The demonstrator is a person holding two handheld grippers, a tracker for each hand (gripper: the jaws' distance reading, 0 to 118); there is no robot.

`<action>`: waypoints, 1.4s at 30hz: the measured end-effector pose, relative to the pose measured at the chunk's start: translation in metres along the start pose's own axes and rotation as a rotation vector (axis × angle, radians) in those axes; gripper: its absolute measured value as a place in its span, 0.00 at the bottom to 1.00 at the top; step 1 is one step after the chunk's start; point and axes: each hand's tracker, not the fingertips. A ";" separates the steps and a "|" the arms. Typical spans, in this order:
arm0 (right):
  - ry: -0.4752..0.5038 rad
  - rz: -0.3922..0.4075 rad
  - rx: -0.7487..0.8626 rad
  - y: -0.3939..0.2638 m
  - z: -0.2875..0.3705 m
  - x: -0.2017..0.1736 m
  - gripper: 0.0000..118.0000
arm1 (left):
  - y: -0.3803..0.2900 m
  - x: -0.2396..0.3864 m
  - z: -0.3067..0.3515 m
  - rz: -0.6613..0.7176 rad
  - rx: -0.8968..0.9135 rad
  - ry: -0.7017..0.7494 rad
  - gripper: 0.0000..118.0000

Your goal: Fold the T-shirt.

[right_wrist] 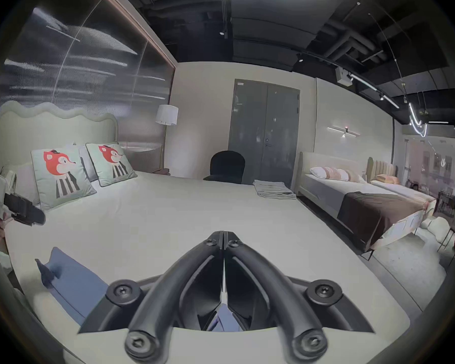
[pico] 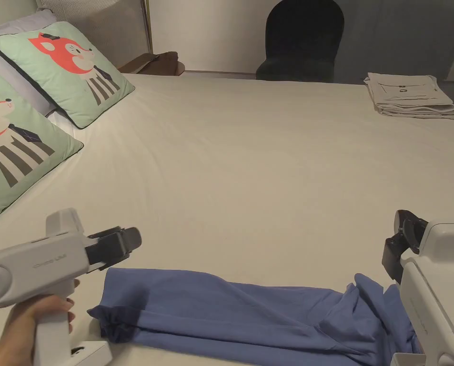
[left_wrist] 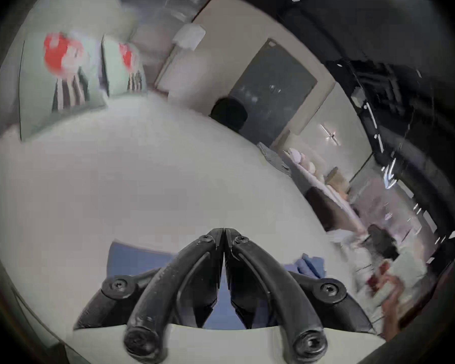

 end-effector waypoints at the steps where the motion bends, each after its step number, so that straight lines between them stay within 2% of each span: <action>1: 0.001 0.001 -0.001 0.000 -0.001 -0.001 0.00 | 0.002 -0.007 0.005 0.047 -0.020 0.008 0.00; 8: -0.005 0.016 -0.015 0.000 -0.007 -0.007 0.00 | 0.000 -0.082 0.010 0.206 -0.225 0.031 0.00; 10: -0.006 0.020 -0.020 -0.001 -0.009 -0.009 0.00 | -0.004 -0.093 0.007 0.197 -0.240 0.045 0.01; 11: -0.007 0.022 -0.024 -0.001 -0.011 -0.009 0.00 | -0.006 -0.099 0.004 0.214 -0.242 0.049 0.07; 12: -0.008 0.024 -0.028 -0.002 -0.012 -0.009 0.00 | -0.008 -0.103 0.002 0.225 -0.242 0.059 0.27; 13: -0.009 0.025 -0.032 -0.002 -0.014 -0.010 0.00 | -0.009 -0.107 0.001 0.247 -0.240 0.068 0.61; 14: -0.009 0.024 -0.036 -0.003 -0.014 -0.010 0.00 | -0.012 -0.110 -0.003 0.267 -0.245 0.067 0.81; 15: -0.011 0.023 -0.040 -0.004 -0.015 -0.010 0.00 | -0.014 -0.112 -0.007 0.271 -0.255 0.062 0.90; 16: -0.012 0.025 -0.044 -0.005 -0.016 -0.010 0.00 | -0.017 -0.113 -0.010 0.280 -0.258 0.062 0.91; 21: -0.017 0.026 -0.064 -0.007 -0.022 -0.010 0.00 | -0.021 -0.116 -0.023 0.289 -0.301 0.071 0.91; 23: -0.017 0.024 -0.068 -0.008 -0.023 -0.010 0.00 | -0.025 -0.116 -0.027 0.293 -0.324 0.040 0.86; 24: -0.019 0.026 -0.069 -0.009 -0.023 -0.010 0.00 | -0.026 -0.114 -0.029 0.298 -0.325 0.038 0.77; 25: -0.021 0.025 -0.070 -0.009 -0.023 -0.009 0.00 | -0.026 -0.123 -0.033 0.297 -0.328 0.043 0.60; 26: -0.021 0.022 -0.073 -0.010 -0.023 -0.009 0.00 | -0.028 -0.120 -0.036 0.291 -0.329 0.066 0.49; 28: -0.021 0.017 -0.076 -0.011 -0.024 -0.007 0.00 | -0.032 -0.119 -0.043 0.266 -0.338 0.074 0.32; 30: -0.025 0.018 -0.077 -0.011 -0.024 -0.006 0.00 | -0.034 -0.117 -0.048 0.266 -0.340 0.080 0.22; 31: -0.027 0.017 -0.076 -0.011 -0.023 -0.005 0.00 | -0.035 -0.115 -0.049 0.261 -0.330 0.082 0.14; 34: -0.032 0.013 -0.075 -0.010 -0.022 -0.002 0.00 | -0.037 -0.108 -0.054 0.219 -0.318 0.096 0.07; 39: -0.040 0.010 -0.067 -0.007 -0.021 0.001 0.00 | -0.029 -0.090 -0.041 0.107 -0.311 0.130 0.06; 42: -0.039 0.004 -0.062 -0.007 -0.021 0.002 0.00 | -0.016 -0.086 -0.028 0.099 -0.301 0.130 0.05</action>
